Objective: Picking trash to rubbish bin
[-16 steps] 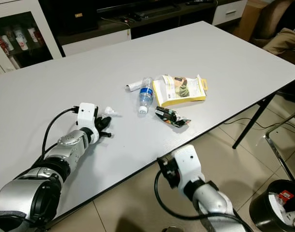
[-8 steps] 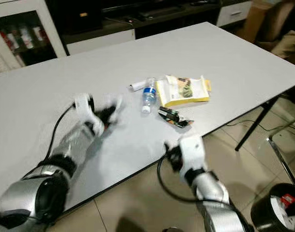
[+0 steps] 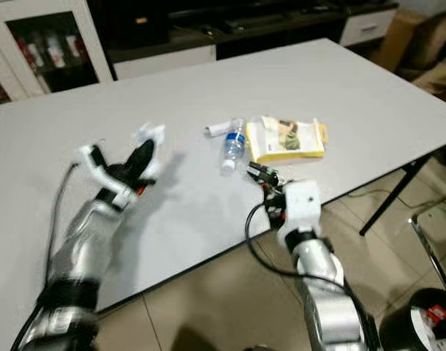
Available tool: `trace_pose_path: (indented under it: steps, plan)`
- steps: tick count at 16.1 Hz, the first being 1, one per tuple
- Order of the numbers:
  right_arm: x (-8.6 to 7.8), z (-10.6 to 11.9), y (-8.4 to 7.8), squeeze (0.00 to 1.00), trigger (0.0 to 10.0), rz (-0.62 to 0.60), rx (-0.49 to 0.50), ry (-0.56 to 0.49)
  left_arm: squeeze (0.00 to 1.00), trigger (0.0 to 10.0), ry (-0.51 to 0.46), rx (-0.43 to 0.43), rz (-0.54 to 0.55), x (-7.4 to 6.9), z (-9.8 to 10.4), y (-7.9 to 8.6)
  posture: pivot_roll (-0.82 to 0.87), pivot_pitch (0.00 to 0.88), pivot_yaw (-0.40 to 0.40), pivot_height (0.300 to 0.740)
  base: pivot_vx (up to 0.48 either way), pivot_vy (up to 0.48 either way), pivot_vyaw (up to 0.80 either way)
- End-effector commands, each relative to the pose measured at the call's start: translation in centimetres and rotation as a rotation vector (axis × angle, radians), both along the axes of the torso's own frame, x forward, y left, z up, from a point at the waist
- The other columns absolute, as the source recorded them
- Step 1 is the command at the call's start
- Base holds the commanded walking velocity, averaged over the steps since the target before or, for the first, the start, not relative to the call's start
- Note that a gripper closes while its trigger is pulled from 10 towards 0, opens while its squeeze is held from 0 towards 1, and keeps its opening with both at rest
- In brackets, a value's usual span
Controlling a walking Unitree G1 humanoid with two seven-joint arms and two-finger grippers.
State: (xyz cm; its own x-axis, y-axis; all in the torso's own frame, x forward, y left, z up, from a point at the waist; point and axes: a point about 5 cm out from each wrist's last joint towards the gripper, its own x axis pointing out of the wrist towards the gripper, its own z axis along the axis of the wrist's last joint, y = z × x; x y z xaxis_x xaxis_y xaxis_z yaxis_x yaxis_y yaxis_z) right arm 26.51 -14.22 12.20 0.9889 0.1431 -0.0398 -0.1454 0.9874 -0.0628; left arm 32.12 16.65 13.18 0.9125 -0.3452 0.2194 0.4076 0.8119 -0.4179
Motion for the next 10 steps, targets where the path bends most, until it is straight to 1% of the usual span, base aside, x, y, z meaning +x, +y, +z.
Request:
trace_pose_path:
  steps: [1, 2, 3, 4, 5, 6, 7, 8, 9, 10]
  plan:
    - [0.4, 0.0, -0.2, 0.00, 10.0, -0.017, -0.019, -0.006, 0.00, 0.0, 0.022, 0.129, 0.041, -0.5, 0.3, 0.1, 0.00, 0.000, -0.009, 0.740, 0.000, 0.000, 0.00]
    - [0.9, 0.0, -0.5, 0.00, 10.0, -0.034, -0.036, -0.002, 0.00, 0.0, 0.044, 0.242, 0.122, -1.7, 0.0, 1.1, 0.00, 0.000, -0.009, 0.740, 0.000, 0.000, 0.00]
    - [1.1, -0.1, -0.7, 0.00, 10.0, -0.043, -0.044, 0.003, 0.00, 0.0, 0.048, 0.276, 0.159, -2.4, 0.1, 1.5, 0.00, 0.000, -0.008, 0.740, 0.000, 0.000, 0.00]
    - [1.4, -0.5, -1.2, 0.00, 10.0, -0.057, -0.048, 0.028, 0.00, 4.8, 0.077, 0.338, 0.204, -3.1, -0.2, 2.0, 0.01, 0.000, -0.009, 0.740, 0.000, 0.000, 0.00]
    - [1.8, -1.2, -1.6, 0.00, 10.0, -0.071, -0.069, 0.062, 0.00, 10.0, 0.116, 0.393, 0.213, -3.8, -0.5, 2.1, 0.02, 0.000, -0.013, 0.740, 0.000, 0.000, 0.00]
    - [2.1, -1.7, -1.8, 0.00, 10.0, -0.081, -0.067, 0.096, 0.00, 10.0, 0.122, 0.417, 0.209, -4.0, -0.6, 2.2, 0.03, 0.000, -0.014, 0.740, 0.000, 0.000, 0.00]
    - [3.0, -2.4, -1.8, 0.00, 10.0, -0.057, -0.047, 0.137, 0.00, 10.0, 0.118, 0.469, 0.206, -4.5, -0.4, 2.0, 0.04, 0.000, -0.016, 0.740, 0.000, 0.000, 0.00]
    - [4.7, -3.0, -1.2, 1.00, 10.0, 0.041, -0.075, 0.196, 0.00, 10.0, 0.080, 0.578, 0.166, -4.9, 0.2, 1.4, 0.05, 0.000, -0.022, 0.740, 0.000, 0.000, 0.00]
    - [5.8, -2.8, -1.0, 1.00, 10.0, 0.077, -0.084, 0.212, 0.00, 10.0, 0.075, 0.601, 0.145, -5.0, 0.4, 1.2, 0.06, 0.000, -0.024, 0.740, 0.000, 0.000, 0.00]
    - [6.8, -2.3, -0.7, 1.00, 10.0, 0.118, -0.094, 0.213, 0.00, 10.0, 0.073, 0.594, 0.140, -4.9, 0.6, 1.1, 0.06, 0.000, -0.024, 0.740, 0.000, 0.000, 0.00]
